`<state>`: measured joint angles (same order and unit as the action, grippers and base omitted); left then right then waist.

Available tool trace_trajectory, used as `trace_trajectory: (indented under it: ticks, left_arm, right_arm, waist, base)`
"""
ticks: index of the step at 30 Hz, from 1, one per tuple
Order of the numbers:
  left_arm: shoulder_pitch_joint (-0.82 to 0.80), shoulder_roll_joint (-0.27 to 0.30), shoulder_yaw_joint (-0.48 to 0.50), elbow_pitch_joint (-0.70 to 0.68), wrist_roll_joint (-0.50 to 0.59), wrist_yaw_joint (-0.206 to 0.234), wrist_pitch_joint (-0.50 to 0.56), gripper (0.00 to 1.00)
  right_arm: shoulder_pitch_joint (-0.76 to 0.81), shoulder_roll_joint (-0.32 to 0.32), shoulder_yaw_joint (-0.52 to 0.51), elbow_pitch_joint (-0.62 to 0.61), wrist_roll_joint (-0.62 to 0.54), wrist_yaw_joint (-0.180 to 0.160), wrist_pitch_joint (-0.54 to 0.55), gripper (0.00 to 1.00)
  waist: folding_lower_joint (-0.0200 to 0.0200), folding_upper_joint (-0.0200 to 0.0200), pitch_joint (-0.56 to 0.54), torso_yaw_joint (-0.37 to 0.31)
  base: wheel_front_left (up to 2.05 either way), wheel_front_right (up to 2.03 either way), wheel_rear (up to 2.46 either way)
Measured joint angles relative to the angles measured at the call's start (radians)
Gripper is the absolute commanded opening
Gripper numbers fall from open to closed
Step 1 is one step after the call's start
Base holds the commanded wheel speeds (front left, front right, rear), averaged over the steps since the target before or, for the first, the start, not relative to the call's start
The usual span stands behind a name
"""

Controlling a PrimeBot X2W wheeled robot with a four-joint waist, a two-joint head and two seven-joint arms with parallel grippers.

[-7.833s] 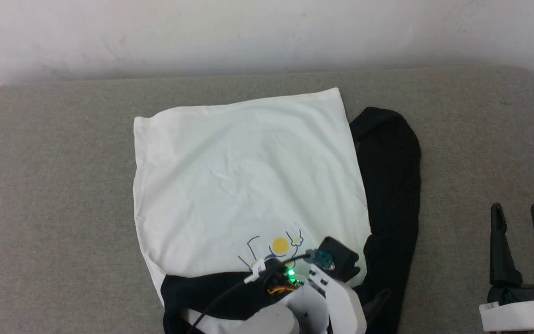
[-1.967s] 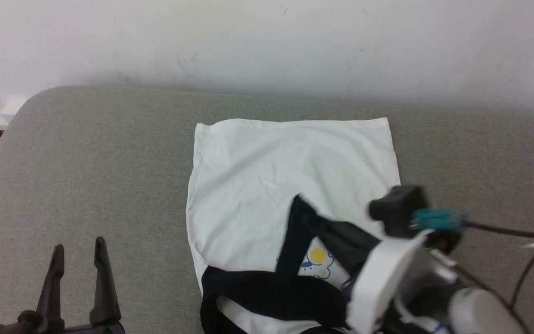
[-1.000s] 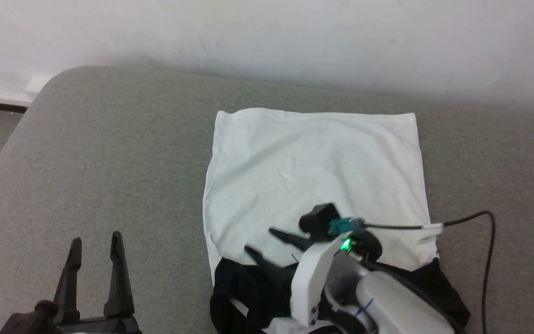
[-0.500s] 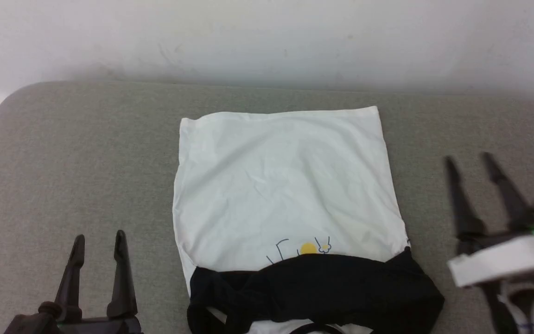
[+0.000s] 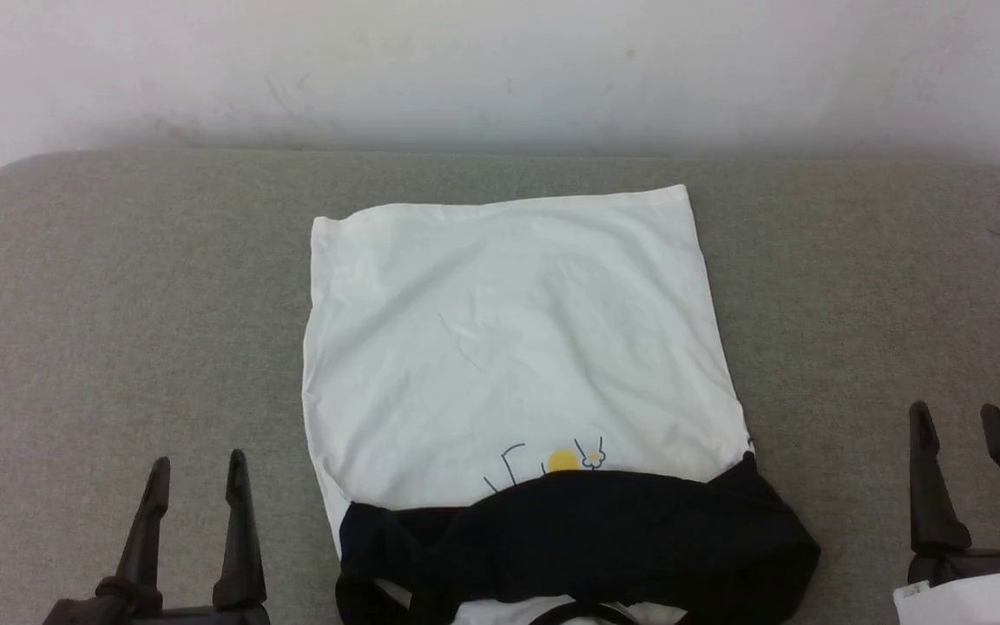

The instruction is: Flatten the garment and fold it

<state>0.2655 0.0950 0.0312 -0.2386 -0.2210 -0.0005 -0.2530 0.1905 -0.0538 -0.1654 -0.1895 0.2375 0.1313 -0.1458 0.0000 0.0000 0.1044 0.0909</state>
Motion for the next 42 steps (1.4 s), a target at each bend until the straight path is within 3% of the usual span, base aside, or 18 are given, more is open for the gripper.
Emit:
trace_trajectory:
  ticks: [4,8,15,23,32,42]
  left_arm:
    - [-0.012,0.009,0.010,-0.012,0.000,-0.005,-0.003,1.00]
    - [-0.114,0.059,0.018,-0.046,-0.009,-0.039,0.046,1.00]
    - [-0.465,0.217,0.021,-0.043,-0.084,-0.095,0.303,1.00]
    - [-0.851,0.387,-0.037,0.176,-0.174,-0.115,0.571,1.00]
    - [-1.036,0.452,-0.134,0.360,-0.340,-0.123,0.846,1.00]
    - [-1.049,0.467,-0.136,0.455,-0.424,-0.122,0.982,1.00]
  right_arm:
    - [-0.009,0.001,0.009,-0.006,-0.001,0.000,-0.005,1.00]
    - [-0.038,0.001,0.011,-0.040,-0.014,0.000,-0.001,1.00]
    - [-0.102,0.001,0.038,-0.102,-0.045,0.000,0.024,1.00]
    - [-0.168,0.001,0.078,-0.123,-0.062,0.000,0.041,1.00]
    - [-0.199,0.001,0.100,-0.128,-0.071,0.000,0.050,1.00]
    - [-0.211,0.001,0.099,-0.133,-0.071,0.000,0.059,1.00]
  waist:
    - [0.0000,0.0000,0.009,-0.003]
    - [0.0000,0.0000,0.037,-0.006]
    - [0.0001,0.0000,0.126,-0.011]
    - [0.0004,0.0000,0.250,-0.026]
    - [0.0003,0.0000,0.369,-0.066]
    - [0.0001,0.0000,0.449,-0.115]
  base:
    - [0.00,0.00,0.00]
    - [0.00,0.00,0.00]
    - [0.00,0.00,0.00]
    - [0.00,0.00,0.00]
    - [0.00,0.00,0.00]
    - [0.00,0.00,0.00]
